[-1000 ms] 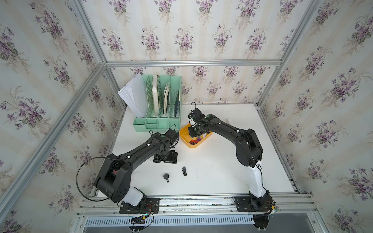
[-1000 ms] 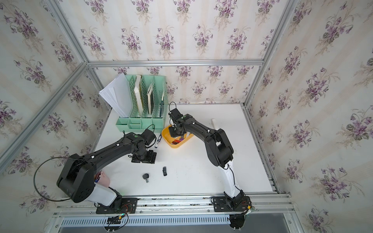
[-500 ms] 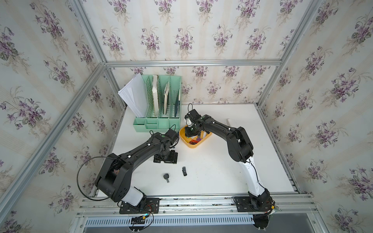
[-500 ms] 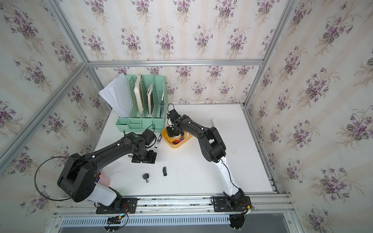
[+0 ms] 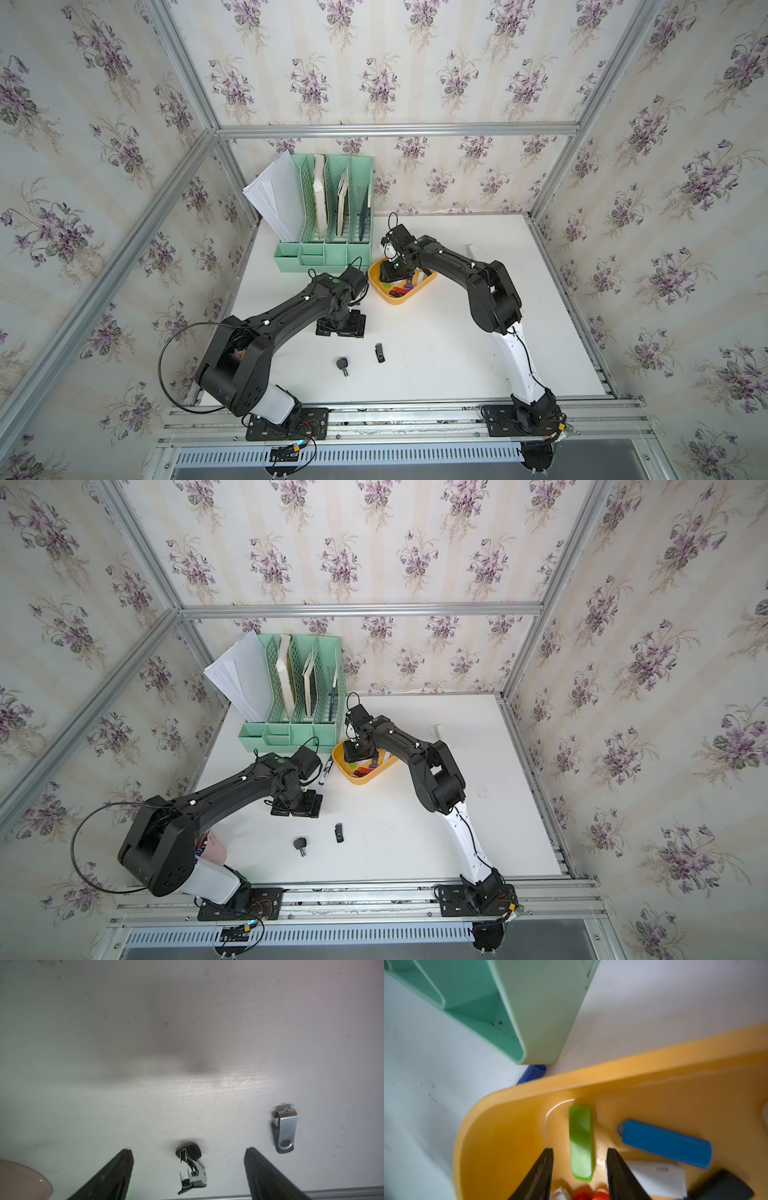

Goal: Put the usb flash drive into the storage box
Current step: Move the storage box to the center of the board.

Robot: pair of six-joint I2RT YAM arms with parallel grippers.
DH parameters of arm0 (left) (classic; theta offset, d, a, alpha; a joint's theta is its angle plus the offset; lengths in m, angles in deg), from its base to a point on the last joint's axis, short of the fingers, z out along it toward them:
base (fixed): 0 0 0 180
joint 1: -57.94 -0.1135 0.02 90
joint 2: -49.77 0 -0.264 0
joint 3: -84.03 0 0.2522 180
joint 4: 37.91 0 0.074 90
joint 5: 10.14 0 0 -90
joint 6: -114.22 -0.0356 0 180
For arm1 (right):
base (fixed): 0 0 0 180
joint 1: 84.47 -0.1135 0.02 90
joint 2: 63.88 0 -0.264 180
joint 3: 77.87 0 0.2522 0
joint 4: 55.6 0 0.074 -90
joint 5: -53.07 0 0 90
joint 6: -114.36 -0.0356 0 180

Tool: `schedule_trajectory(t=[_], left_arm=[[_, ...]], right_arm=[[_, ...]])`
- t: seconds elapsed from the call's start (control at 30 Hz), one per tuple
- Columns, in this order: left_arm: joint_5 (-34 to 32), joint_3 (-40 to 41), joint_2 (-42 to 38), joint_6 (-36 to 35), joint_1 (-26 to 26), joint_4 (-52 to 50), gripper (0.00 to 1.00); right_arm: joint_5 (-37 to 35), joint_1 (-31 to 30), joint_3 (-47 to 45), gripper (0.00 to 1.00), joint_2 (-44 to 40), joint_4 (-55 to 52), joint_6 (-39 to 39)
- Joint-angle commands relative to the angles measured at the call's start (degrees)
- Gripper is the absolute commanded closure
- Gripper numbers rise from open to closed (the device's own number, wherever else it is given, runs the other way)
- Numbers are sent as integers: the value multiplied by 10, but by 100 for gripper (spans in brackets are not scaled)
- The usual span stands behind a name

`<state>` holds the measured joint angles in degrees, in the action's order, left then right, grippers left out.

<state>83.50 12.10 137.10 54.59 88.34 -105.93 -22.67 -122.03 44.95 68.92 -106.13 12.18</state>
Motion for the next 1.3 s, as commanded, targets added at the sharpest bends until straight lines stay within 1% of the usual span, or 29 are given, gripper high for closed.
schedule_trajectory(t=[0.0,0.17,0.33,0.5,0.6,0.77,1.0,1.2,1.27], left_arm=[[3,0,-2,3,0,3,12],[14,-6,5,8,17,11,12],[14,-19,19,26,54,12,12],[9,-22,22,45,88,10,12],[4,-19,17,54,95,5,12],[-17,-22,-4,56,94,-15,11],[-25,-25,-12,48,83,-30,10],[-31,-19,-36,38,59,-39,8],[-31,-16,-44,33,48,-43,8]], right_arm=[[-13,-1,-25,52,-26,-20,6],[-29,-1,-115,49,-81,-17,6],[-29,0,-174,49,-121,-8,-4],[-36,-1,-186,48,-158,12,-15],[-32,0,-170,46,-152,-9,-13],[-14,-2,-189,46,-148,-17,-9],[-35,-2,-245,46,-190,-29,-13],[-62,-3,-245,46,-203,-68,-18],[-69,-7,-250,46,-223,-65,-19]])
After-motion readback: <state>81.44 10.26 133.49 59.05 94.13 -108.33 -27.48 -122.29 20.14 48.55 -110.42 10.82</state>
